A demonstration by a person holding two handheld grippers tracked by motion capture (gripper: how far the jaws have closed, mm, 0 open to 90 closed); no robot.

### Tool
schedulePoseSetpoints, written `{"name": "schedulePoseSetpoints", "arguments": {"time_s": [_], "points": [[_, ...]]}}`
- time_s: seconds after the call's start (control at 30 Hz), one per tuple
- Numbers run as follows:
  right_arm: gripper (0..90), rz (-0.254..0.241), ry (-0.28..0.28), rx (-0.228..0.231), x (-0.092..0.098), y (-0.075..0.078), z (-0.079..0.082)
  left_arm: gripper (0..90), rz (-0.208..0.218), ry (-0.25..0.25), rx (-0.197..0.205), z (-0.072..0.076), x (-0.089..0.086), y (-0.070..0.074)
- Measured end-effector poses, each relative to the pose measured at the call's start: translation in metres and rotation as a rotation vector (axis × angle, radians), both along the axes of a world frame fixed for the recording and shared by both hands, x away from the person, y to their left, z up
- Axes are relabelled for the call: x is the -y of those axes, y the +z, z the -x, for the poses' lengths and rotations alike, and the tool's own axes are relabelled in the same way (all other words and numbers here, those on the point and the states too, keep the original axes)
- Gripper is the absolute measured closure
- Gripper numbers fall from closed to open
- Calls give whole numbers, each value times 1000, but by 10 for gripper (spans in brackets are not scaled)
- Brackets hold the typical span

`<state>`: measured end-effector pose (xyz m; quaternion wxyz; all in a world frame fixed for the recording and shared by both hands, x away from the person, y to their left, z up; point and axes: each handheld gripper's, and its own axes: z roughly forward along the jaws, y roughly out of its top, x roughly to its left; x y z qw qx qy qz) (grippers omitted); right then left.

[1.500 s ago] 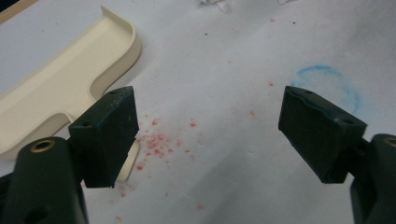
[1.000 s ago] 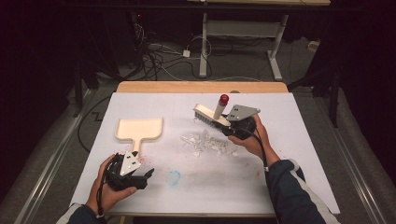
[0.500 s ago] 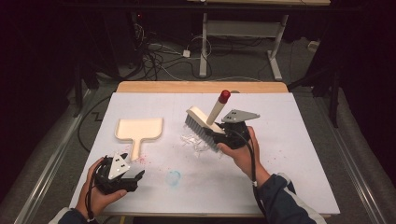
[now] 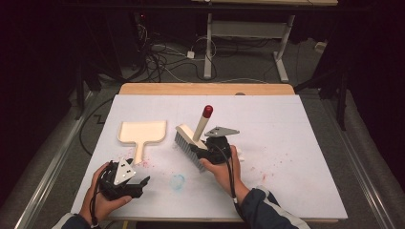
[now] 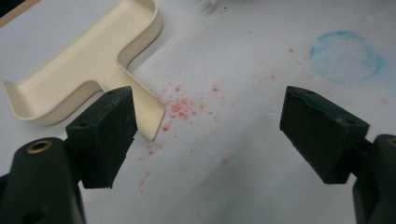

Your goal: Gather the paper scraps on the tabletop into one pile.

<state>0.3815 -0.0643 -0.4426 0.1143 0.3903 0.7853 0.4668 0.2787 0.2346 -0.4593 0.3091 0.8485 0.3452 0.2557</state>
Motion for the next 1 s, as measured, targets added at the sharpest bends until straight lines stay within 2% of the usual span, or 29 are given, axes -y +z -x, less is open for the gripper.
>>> {"name": "schedulePoseSetpoints", "arguments": {"time_s": [0.07, 0.1, 0.13, 0.17, 0.2, 0.23, 0.4, 0.43, 0.47, 0.5, 0.53, 0.7, 0.77, 0.8, 0.83, 0.87, 0.9, 0.97, 1.0], "points": [[676, 4, -17, 1, -2, -2, -2, 185, -2, -4, -4, 0, 0, 0], [676, 28, -58, 22, -4, -4, -6, 185, 1, -3, -5, 0, 1, -1], [676, 28, -58, 22, -4, -4, -6, 185, 2, -4, -7, 0, 1, -1], [676, 39, -94, 26, 0, -6, -9, 185, 3, -6, -8, 0, 1, -1], [676, 39, -94, 26, 0, -6, -9, 185, -2, -11, -11, 0, 1, -2], [674, 51, -125, 12, 7, -7, -12, 185, -5, -15, -15, 0, 1, -2], [674, 44, -189, -22, 33, -4, -12, 185, -3, -23, -24, -1, 5, -3], [674, 40, -206, -33, 38, -2, -10, 185, 22, -20, -27, -1, 5, -3], [674, 48, -213, -28, 43, -1, -8, 185, 22, -20, -27, -1, 5, -3], [674, 48, -213, -28, 43, -1, -8, 185, 21, -20, -27, -1, 6, -2], [674, 66, -215, -23, 51, -2, -3, 185, 12, -22, -27, -1, 6, -3], [675, 52, -212, -34, 63, -1, 7, 185, -5, -30, -32, -2, 8, -4], [675, 36, -207, -31, 64, 2, 8, 185, 13, -29, -29, -1, 8, -2], [676, 24, -206, -24, 66, 6, 8, 185, 20, -26, -30, -1, 8, -2], [676, 9, -204, 4, 67, 12, 8, 185, 14, -23, -31, -1, 7, -3], [676, 9, -204, 4, 67, 12, 8, 185, 8, -23, -31, -2, 7, -3], [676, -11, -200, 22, 65, 17, 9, 185, 3, -25, -27, -2, 6, -3], [676, -15, -184, 60, 60, 21, 10, 185, 1, -25, -26, -2, 7, -3], [676, -24, -185, 64, 56, 22, 11, 185, -6, -30, -14, -3, 7, -3]]}}
